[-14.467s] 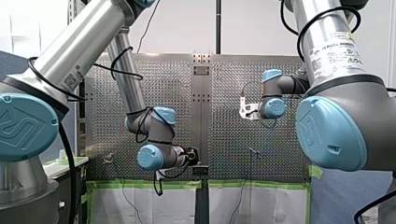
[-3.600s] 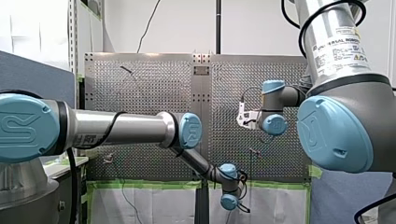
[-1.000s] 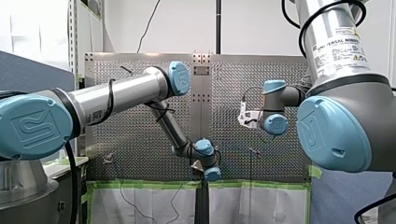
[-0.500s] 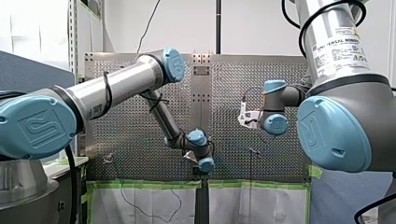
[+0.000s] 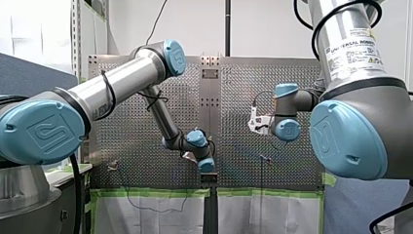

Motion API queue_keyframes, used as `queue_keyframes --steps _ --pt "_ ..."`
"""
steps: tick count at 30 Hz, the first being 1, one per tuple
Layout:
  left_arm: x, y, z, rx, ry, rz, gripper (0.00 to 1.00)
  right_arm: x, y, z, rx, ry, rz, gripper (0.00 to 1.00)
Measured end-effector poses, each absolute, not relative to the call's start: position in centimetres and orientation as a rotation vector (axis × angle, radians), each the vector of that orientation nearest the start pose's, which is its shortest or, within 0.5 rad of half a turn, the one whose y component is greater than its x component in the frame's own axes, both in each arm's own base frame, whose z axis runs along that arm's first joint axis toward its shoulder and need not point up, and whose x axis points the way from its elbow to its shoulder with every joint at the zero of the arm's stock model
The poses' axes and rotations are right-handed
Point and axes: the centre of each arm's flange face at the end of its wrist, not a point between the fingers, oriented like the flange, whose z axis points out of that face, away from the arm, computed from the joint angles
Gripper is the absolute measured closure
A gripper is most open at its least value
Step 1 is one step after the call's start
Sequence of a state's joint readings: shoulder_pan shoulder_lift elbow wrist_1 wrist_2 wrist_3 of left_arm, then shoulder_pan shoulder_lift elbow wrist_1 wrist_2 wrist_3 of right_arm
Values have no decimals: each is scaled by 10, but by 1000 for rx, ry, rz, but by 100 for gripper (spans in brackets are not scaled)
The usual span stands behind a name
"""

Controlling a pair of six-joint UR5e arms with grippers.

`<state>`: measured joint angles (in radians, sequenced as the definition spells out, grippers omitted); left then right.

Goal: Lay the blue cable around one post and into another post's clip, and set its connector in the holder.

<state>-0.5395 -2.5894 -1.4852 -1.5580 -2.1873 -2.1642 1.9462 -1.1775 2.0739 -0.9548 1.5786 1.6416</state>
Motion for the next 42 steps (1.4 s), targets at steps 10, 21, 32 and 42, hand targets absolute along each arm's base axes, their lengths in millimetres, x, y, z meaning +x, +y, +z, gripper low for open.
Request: queue_keyframes --steps 10,21,32,42 --pt "554 -432 51 -567 929 -694 67 311 -429 155 1399 -1037 1562 0" --pt "538 -412 71 -519 1010 -573 65 311 -429 155 1396 -1044 1566 0" --pt "522 -382 94 -466 1086 -431 65 308 -431 155 1392 -1047 1561 0" --pt "502 -354 109 -406 1179 -293 65 307 -431 155 1393 -1050 1559 0"
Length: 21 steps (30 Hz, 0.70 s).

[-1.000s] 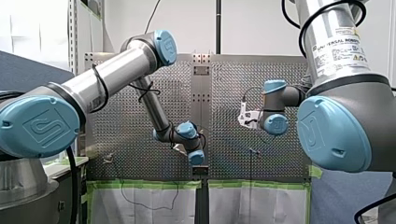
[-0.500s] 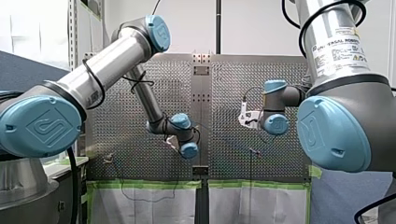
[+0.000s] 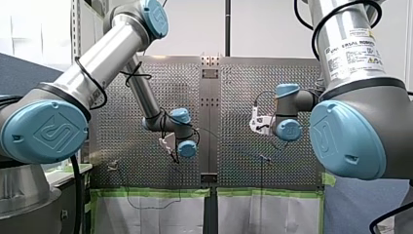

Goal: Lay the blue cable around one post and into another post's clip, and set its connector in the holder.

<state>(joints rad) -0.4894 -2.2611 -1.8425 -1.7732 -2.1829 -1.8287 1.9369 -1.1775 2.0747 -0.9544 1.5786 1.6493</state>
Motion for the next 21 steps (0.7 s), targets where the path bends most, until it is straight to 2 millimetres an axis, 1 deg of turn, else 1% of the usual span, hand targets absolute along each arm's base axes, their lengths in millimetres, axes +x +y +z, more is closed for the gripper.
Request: queue_keyframes --steps 8,21 --pt "489 -328 123 -398 1212 -234 65 307 -432 155 1395 -1049 1559 0" --pt "487 -270 154 -374 1168 -201 65 307 -430 153 1405 -1055 1554 0"
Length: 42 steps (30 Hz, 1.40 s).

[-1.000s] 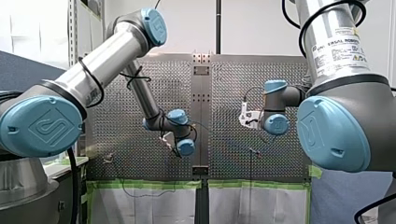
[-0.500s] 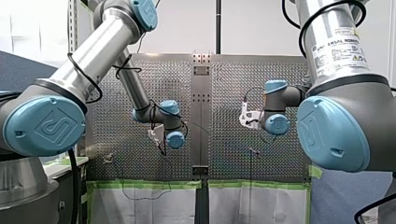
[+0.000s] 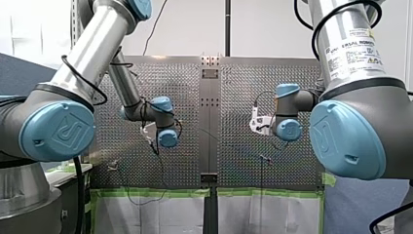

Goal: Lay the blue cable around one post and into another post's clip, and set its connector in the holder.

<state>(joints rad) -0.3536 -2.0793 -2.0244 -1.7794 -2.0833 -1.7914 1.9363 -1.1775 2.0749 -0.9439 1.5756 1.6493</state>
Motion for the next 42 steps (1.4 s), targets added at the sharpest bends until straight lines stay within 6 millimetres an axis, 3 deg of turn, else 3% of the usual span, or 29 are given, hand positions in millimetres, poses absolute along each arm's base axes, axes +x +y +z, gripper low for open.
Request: queue_keyframes --steps 8,14,17,22,32,42 --pt "480 -232 166 -348 1165 -168 65 307 -430 153 1408 -1058 1551 0" --pt "469 -205 151 -345 1209 -124 63 307 -430 153 1408 -1058 1551 0" --pt "459 -201 141 -322 1247 -113 63 307 -430 153 1408 -1057 1552 0" --pt "452 -208 136 -263 1292 -113 63 307 -430 153 1408 -1058 1552 0" --pt "463 -236 145 -128 1332 -146 63 307 -430 153 1407 -1057 1552 0" --pt "467 -243 144 -65 1395 -204 63 307 -430 153 1405 -1056 1554 0"
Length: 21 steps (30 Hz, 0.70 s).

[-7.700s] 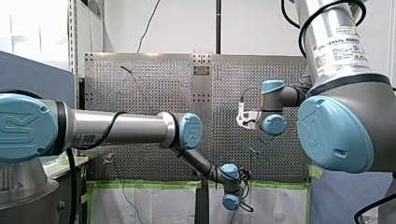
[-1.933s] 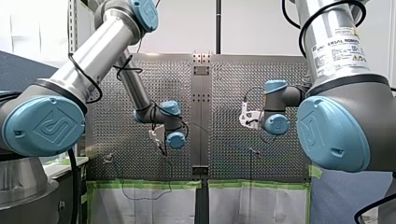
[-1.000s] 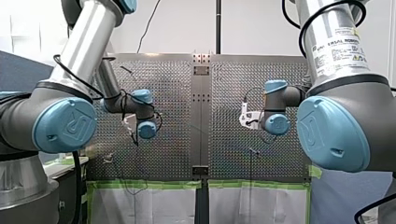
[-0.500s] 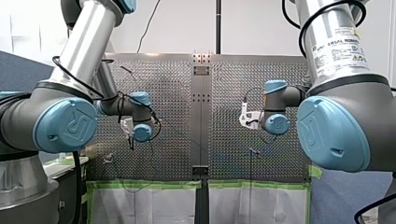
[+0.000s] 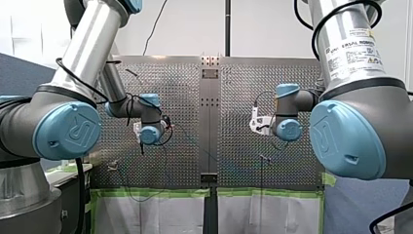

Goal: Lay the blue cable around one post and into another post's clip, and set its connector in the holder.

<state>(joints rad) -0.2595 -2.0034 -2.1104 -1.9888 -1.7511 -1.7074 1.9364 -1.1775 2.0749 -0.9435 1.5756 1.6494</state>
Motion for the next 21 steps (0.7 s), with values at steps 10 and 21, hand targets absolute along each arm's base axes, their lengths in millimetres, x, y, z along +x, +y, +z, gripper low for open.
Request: queue_keyframes --steps 10,21 --pt "475 -252 168 17 1402 -242 63 307 -430 154 1404 -1055 1554 0" --pt "468 -244 204 1 1403 -219 63 307 -430 154 1403 -1055 1556 0"
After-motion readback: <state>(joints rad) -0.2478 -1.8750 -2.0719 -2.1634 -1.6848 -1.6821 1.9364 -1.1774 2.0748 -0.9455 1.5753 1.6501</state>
